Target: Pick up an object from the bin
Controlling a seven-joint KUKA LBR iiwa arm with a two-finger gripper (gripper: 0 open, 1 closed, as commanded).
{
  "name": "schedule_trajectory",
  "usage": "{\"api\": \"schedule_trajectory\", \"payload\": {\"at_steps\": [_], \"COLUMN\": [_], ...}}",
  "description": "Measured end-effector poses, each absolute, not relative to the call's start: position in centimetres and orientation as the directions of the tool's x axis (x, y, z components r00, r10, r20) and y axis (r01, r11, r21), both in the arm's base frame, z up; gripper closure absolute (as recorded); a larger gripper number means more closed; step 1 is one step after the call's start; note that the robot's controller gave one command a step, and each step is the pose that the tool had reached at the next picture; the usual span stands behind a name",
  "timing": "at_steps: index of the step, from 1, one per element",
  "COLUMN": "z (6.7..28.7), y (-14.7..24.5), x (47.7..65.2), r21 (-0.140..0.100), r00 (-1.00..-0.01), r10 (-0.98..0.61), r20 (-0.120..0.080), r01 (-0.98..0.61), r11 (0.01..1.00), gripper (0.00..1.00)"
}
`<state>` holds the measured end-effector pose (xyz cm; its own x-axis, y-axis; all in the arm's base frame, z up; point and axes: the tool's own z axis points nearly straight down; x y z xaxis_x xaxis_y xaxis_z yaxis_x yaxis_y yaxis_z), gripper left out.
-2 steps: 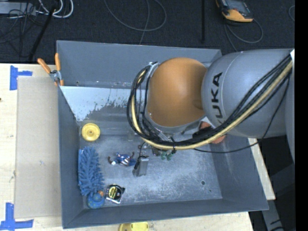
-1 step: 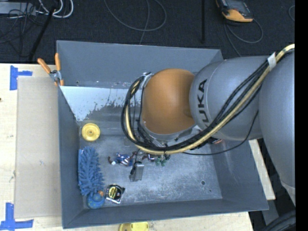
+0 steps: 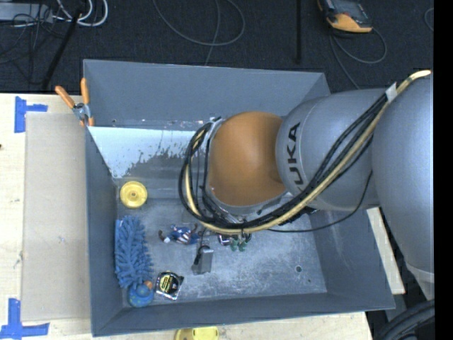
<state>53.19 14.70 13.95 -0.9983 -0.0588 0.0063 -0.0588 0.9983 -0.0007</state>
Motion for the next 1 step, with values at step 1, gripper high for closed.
{"api": "schedule_trajectory", "payload": {"at_steps": [1], "z": [13.94], "y": [14.40], "x": [53.33], "r21": [-0.001], "r00": [-0.998], "r10": [-0.067], "r20": [0.005], "r01": [-0.067], "r11": [0.998], "gripper": [0.00]}}
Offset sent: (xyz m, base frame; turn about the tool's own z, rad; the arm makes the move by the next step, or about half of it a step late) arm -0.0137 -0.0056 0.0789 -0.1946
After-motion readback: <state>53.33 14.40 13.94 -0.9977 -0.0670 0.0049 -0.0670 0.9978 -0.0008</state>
